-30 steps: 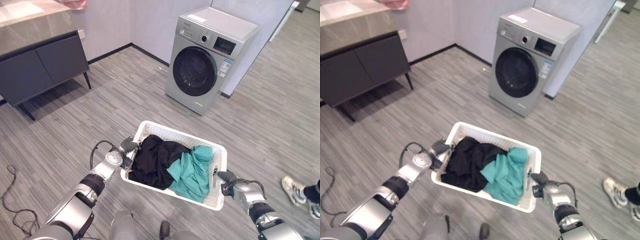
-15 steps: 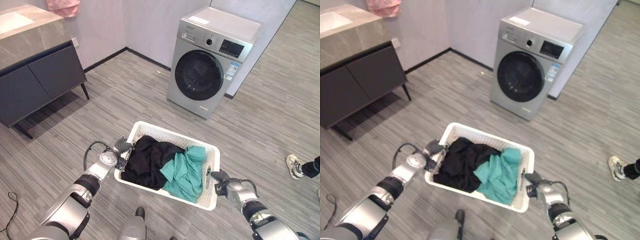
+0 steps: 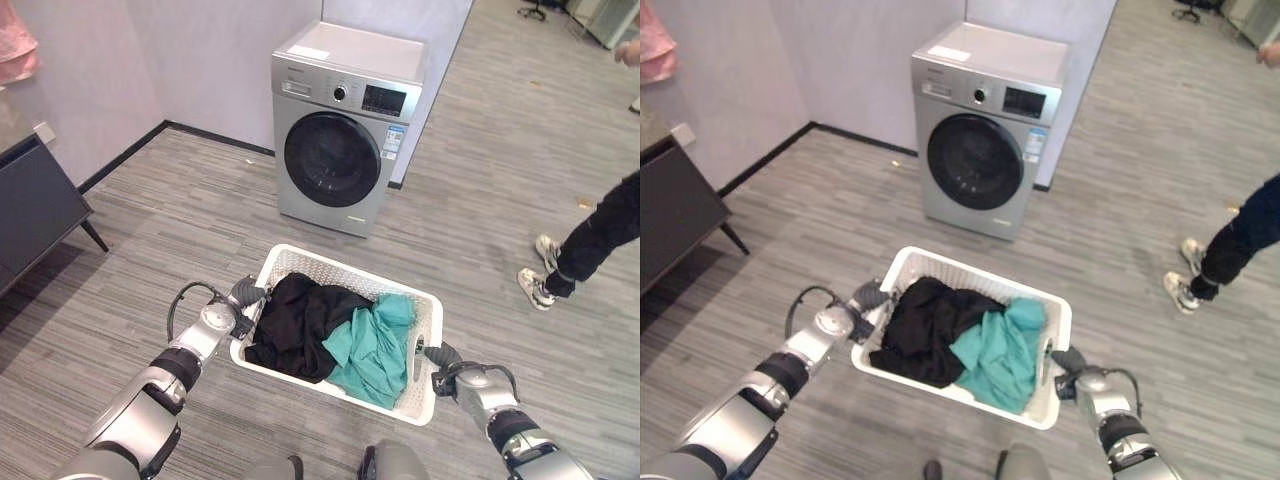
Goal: Grab the laundry basket,head to the washer,open it,put in the laundry and shut it.
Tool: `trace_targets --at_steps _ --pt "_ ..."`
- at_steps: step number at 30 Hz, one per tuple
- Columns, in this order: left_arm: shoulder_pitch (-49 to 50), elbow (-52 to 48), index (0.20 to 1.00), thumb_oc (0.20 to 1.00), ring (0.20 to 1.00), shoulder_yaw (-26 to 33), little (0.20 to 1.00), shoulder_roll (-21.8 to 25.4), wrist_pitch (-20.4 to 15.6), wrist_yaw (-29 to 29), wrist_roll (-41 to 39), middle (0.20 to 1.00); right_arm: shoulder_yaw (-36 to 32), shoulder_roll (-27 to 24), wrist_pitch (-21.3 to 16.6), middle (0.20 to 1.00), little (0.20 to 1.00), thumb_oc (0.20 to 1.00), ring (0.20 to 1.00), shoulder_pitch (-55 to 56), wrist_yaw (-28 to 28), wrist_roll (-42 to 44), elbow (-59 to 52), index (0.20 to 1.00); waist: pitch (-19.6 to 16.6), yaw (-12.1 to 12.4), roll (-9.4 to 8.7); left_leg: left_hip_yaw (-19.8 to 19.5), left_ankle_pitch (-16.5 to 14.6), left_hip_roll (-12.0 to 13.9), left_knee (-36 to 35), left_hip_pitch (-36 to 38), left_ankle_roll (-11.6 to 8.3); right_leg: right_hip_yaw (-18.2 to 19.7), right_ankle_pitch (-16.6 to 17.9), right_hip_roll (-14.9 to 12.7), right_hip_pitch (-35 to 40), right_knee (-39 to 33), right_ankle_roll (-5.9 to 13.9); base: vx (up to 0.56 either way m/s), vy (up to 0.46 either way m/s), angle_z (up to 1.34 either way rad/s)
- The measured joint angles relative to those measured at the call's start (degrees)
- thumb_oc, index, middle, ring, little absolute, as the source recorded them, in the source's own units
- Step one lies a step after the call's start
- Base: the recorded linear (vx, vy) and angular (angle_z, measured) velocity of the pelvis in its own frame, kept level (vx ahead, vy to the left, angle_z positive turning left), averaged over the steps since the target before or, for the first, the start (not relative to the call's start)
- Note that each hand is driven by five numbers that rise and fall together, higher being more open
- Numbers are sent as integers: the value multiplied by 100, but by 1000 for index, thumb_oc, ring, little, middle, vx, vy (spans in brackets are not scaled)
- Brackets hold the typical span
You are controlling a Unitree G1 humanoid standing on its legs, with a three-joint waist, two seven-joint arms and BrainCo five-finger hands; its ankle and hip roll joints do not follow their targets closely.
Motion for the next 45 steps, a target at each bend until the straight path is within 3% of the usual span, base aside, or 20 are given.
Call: trace_targets --at_steps 1,2,6,7,8,10,11,14,15,17,18,20,22,23,25,27,34,35,38,45 --pt "-24 157 200 200 200 56 200 -196 -21 11 25 200 -14 -106 -6 200 200 200 200 85 -2 1 -65 200 -10 -53 35 -97 -77 -60 91 -34 11 272 337 13 -72 -1244 101 132 -37 47" --pt "5 142 200 200 200 21 200 -208 -18 -2 32 200 -15 -125 -4 200 200 200 200 110 -3 1 -40 200 -6 -103 22 -161 -65 -112 103 -4 34 291 481 -58 -114 -1595 85 394 -128 70" --pt "302 198 200 200 200 60 200 -294 -43 5 87 200 -25 -118 -19 200 200 200 200 323 2 -33 -83 200 -67 -237 19 -530 -520 -102 72 514 -86 346 650 -173 -420 -1411 78 430 -174 51" --pt "394 194 200 200 200 48 200 -286 -40 -5 89 200 -11 -99 -18 200 200 200 200 373 9 -52 -43 200 -180 -257 -69 -703 -750 -88 89 736 -186 244 422 -149 -190 -1154 -16 496 -260 62" --pt "407 198 200 200 200 34 200 -315 -36 -3 90 200 -18 -116 -17 200 200 200 200 417 44 -54 -47 200 -293 -263 -103 -848 -923 48 47 915 -315 273 756 -88 -40 -1118 -38 674 -381 63" --pt "395 192 200 200 200 18 200 -356 -24 -3 96 200 -51 -162 -14 200 200 200 200 412 36 -65 -48 200 -428 -325 108 -1015 -1032 472 43 1134 -525 178 1009 280 52 -859 -55 470 -343 58" --pt "362 200 200 200 200 46 200 -357 -73 9 90 200 -51 -190 -14 200 200 200 200 329 35 -64 -68 200 -455 -357 85 -1060 -986 692 477 1050 -685 132 1246 468 244 -741 -374 327 -347 62" --pt "387 160 200 200 200 170 200 -367 -160 16 83 200 -53 -351 -39 200 200 200 200 259 24 -62 -266 200 -564 -385 16 -992 -673 791 2397 217 -905 -137 1213 764 517 -889 -878 183 -368 21" --pt "398 -10 200 200 200 378 200 -386 -154 52 74 200 -47 -370 -81 200 200 200 200 157 -11 -50 -312 200 -545 -328 -16 -935 40 890 4457 -909 -704 -233 1082 910 617 -898 -1129 130 -313 -24" --pt "409 -168 200 200 200 429 200 -255 -148 46 68 200 -13 -335 -87 200 200 200 200 160 -20 -27 -372 200 -468 -253 -194 -901 -70 961 4868 -1519 -607 -208 952 1067 910 -1034 -1359 154 -238 -11" --pt "401 -380 200 200 200 429 200 -188 -147 54 51 200 0 -330 -86 200 200 200 200 165 -23 14 -403 200 -336 -226 -439 -563 -92 1107 4691 -1939 -565 -212 837 1084 1168 -1233 -1523 171 -115 14" --pt "405 -525 200 200 200 425 200 -167 -124 85 24 200 -67 -345 -87 200 200 200 200 171 -52 22 -444 200 -238 -164 -658 -194 -68 1345 3752 -2376 -596 -291 824 1123 1422 -1470 -1524 204 -29 16" --pt "430 -549 200 200 200 425 200 -165 -101 95 23 200 -93 -353 -87 200 200 200 200 180 -104 23 -484 200 -207 -110 -711 -108 113 1407 2444 -2411 -847 -354 814 1150 1644 -1718 -1456 191 48 10" --pt "429 -568 200 200 200 424 200 -167 -104 99 19 200 -94 -373 -88 200 200 200 200 174 -107 22 -501 200 -188 -117 -674 -58 409 1456 1113 -2351 -1163 -417 814 1231 1797 -1865 -1413 187 72 10" --pt "434 -529 200 200 200 422 200 -163 -105 122 13 200 -84 -358 -89 200 200 200 200 166 -118 20 -499 200 -113 -38 -572 -237 742 1430 375 -2291 -1302 -383 768 1358 1967 -1907 -1319 180 86 -2" --pt "433 -531 200 200 200 419 200 -166 -102 124 14 200 -73 -358 -89 200 200 200 200 170 -127 16 -495 200 -29 25 -452 -406 968 1334 63 -2145 -1326 -375 721 1443 2146 -1983 -1309 188 128 -10" --pt "435 -405 200 200 200 419 200 -161 -145 124 22 200 -71 -312 -89 200 200 200 200 162 -136 6 -491 200 15 121 -352 -325 1029 1086 -439 -1158 -1256 -136 593 1408 2443 -2046 -1136 157 145 -15" --pt "433 -407 200 200 200 420 200 -161 -151 124 22 200 -72 -303 -91 200 200 200 200 161 -141 6 -491 200 29 127 -341 -286 1307 1062 -591 -1057 -1085 -123 576 1375 2462 -2047 -1111 176 218 -9" --pt "434 -414 200 200 200 419 200 -163 -150 122 26 200 -95 -291 -91 200 200 200 200 174 -148 4 -487 200 49 140 -315 10 1500 886 -773 -907 -886 -112 459 1142 2491 -2048 -952 106 157 -4" --pt "433 -588 200 200 200 428 200 78 -149 124 24 200 -191 -25 -94 200 200 200 200 220 -148 6 -500 200 50 191 -299 200 1358 473 -772 -875 -522 -65 316 686 2483 -2050 -679 46 82 -3"
